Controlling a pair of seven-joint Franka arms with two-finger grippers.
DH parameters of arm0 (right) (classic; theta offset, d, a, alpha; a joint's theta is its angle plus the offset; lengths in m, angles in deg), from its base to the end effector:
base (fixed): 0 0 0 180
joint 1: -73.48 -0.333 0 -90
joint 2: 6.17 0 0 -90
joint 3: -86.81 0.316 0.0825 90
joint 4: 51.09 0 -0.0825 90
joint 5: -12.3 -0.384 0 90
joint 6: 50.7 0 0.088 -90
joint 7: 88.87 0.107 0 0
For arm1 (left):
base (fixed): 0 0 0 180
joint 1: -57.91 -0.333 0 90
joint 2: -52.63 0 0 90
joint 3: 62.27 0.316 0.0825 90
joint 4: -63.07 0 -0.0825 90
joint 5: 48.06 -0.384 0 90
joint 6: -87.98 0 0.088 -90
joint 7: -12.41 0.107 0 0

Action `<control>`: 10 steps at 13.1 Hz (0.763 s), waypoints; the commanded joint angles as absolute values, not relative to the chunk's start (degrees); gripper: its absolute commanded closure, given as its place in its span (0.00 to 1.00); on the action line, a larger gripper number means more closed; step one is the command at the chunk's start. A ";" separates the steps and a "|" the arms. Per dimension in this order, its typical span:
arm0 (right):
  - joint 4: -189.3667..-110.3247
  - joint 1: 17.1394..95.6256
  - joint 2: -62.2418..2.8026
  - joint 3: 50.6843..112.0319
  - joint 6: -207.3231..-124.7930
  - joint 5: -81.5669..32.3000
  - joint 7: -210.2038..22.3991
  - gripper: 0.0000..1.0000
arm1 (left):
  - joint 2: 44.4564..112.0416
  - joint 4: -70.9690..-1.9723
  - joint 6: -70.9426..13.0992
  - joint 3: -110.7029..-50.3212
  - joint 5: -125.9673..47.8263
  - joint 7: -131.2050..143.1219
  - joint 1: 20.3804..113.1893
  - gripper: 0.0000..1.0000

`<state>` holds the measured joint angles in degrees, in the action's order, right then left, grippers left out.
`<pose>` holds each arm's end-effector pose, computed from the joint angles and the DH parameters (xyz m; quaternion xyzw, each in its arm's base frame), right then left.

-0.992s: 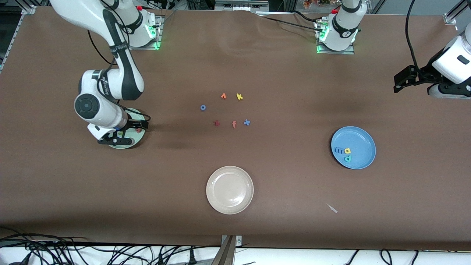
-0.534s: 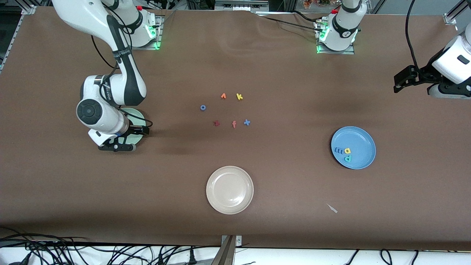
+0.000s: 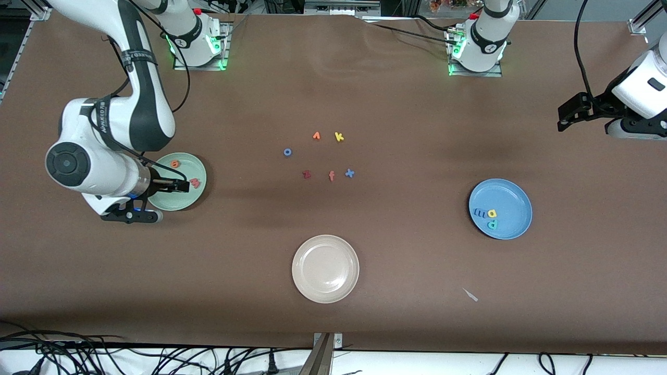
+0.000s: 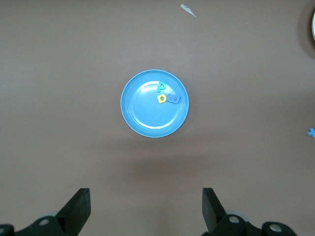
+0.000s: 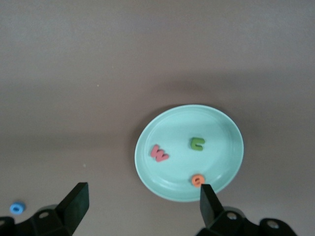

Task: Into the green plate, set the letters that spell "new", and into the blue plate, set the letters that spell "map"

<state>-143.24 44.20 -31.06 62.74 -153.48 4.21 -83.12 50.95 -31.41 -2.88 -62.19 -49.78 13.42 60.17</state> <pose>0.6378 0.1010 0.3782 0.9941 -0.0193 -0.1019 0.0307 0.5448 -0.0176 0.6051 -0.9993 0.0283 0.0168 0.0152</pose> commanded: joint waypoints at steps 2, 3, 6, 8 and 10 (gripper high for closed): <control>-140.82 51.03 -25.97 68.92 -148.18 3.33 -84.38 0.00 | 51.75 -29.57 -1.49 -61.92 -48.15 13.55 60.28 0.00; -141.35 55.59 -23.42 73.58 -148.08 3.68 -85.69 0.00 | 51.75 -29.57 -1.49 -61.92 -48.15 13.55 60.28 0.00; -142.85 57.13 -17.79 75.29 -146.95 8.41 -91.23 0.00 | 51.75 -29.57 -1.49 -61.92 -48.15 13.55 60.28 0.00; -143.02 57.48 -14.54 75.38 -144.14 11.42 -91.95 0.00 | 51.75 -29.57 -1.49 -61.92 -48.15 13.55 60.28 0.00; -143.46 59.67 -11.98 75.47 -141.07 11.69 -92.56 0.00 | 51.75 -29.57 -1.49 -61.92 -48.15 13.55 60.28 0.00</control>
<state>-140.93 57.01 -15.73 74.13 -143.10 10.70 -91.12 50.98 -31.33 -2.85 -62.18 -49.78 13.42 60.17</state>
